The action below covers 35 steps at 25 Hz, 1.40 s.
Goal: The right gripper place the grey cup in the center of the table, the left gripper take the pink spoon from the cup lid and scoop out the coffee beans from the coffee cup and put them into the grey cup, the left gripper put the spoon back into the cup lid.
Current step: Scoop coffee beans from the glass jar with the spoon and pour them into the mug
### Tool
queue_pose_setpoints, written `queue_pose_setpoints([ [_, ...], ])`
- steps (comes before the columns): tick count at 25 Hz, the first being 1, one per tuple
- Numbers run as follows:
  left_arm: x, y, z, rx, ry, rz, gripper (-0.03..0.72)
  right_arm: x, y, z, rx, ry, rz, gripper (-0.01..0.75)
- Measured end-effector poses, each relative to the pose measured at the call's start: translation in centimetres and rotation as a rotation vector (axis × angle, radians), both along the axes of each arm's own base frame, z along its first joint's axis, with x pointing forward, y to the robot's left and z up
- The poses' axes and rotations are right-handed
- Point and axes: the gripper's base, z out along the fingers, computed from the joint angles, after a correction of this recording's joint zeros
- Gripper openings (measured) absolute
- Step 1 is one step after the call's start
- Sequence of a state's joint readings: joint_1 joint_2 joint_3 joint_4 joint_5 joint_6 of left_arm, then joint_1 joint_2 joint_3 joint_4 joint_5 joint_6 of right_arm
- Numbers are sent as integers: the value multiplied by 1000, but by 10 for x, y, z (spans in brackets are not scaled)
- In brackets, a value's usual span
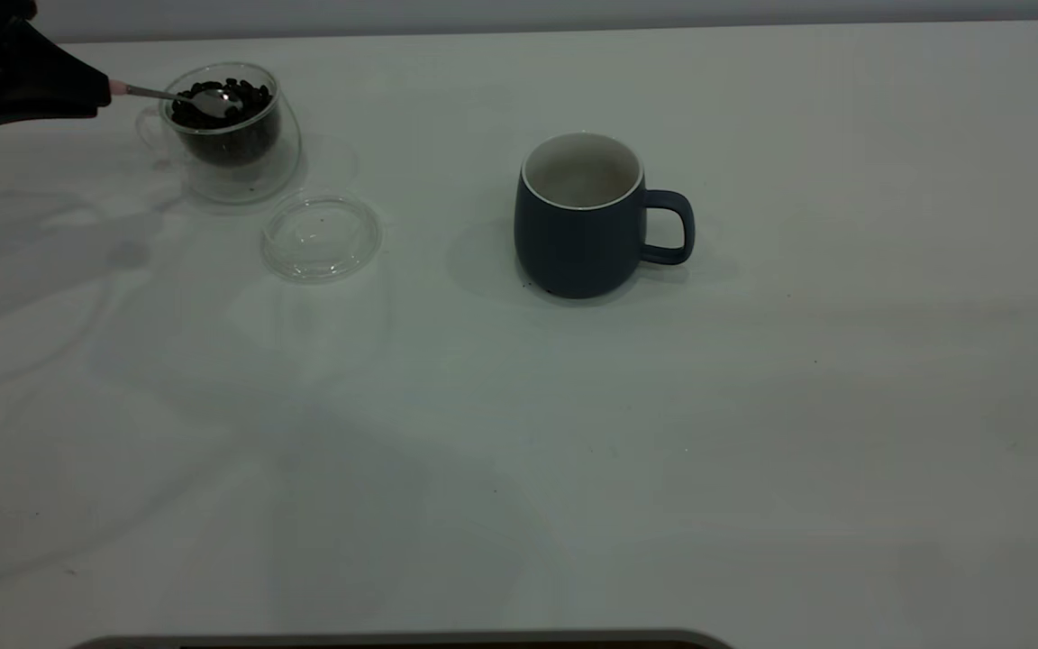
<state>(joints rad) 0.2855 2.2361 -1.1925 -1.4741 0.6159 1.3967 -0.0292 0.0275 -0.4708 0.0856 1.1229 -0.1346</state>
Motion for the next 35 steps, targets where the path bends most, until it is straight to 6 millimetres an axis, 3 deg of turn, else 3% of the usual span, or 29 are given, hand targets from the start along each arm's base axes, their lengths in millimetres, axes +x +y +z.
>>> queue_pose_setpoints([
  [19,-2,-4,-18,-135,75,51,115,0,0,0,0,0,0,590],
  [29,-12,29,-15,-273,86,119,115,0,0,0,0,0,0,590],
  [35,-15,32,-22,-342,93,125,115,0,0,0,0,0,0,590],
])
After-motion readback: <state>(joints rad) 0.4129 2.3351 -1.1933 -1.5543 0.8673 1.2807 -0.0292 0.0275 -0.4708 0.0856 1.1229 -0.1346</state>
